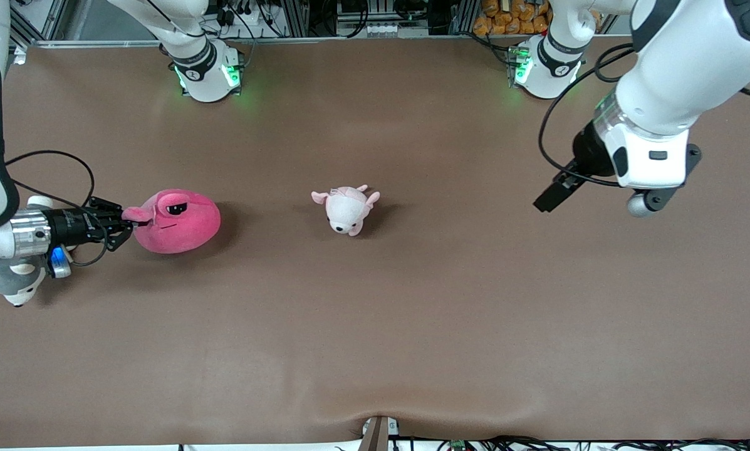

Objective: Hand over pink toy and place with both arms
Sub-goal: 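Lower the pink toy near the grey elephant and open the right gripper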

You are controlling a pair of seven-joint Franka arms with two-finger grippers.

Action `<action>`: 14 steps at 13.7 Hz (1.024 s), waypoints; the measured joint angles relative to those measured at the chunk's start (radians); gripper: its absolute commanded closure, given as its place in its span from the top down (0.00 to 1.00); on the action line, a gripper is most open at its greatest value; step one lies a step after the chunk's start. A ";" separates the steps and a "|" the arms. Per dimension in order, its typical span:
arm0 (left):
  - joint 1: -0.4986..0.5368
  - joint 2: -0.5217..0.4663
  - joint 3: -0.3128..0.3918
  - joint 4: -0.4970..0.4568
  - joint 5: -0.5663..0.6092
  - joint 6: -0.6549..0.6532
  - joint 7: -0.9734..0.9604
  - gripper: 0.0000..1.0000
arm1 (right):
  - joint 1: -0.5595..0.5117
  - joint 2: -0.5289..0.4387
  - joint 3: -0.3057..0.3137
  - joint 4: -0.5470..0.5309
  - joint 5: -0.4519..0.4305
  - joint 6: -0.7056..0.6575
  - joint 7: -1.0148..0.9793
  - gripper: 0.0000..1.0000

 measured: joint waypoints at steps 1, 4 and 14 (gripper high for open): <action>0.000 -0.001 0.004 0.000 0.033 -0.013 0.056 1.00 | -0.011 0.016 0.000 0.000 0.000 0.010 -0.018 0.00; -0.002 -0.001 0.031 0.000 0.066 -0.056 0.256 1.00 | -0.034 0.046 0.000 0.000 0.000 0.053 -0.031 0.12; 0.011 -0.032 0.101 0.001 0.066 -0.110 0.556 1.00 | -0.050 0.074 0.015 0.031 -0.101 0.079 -0.136 1.00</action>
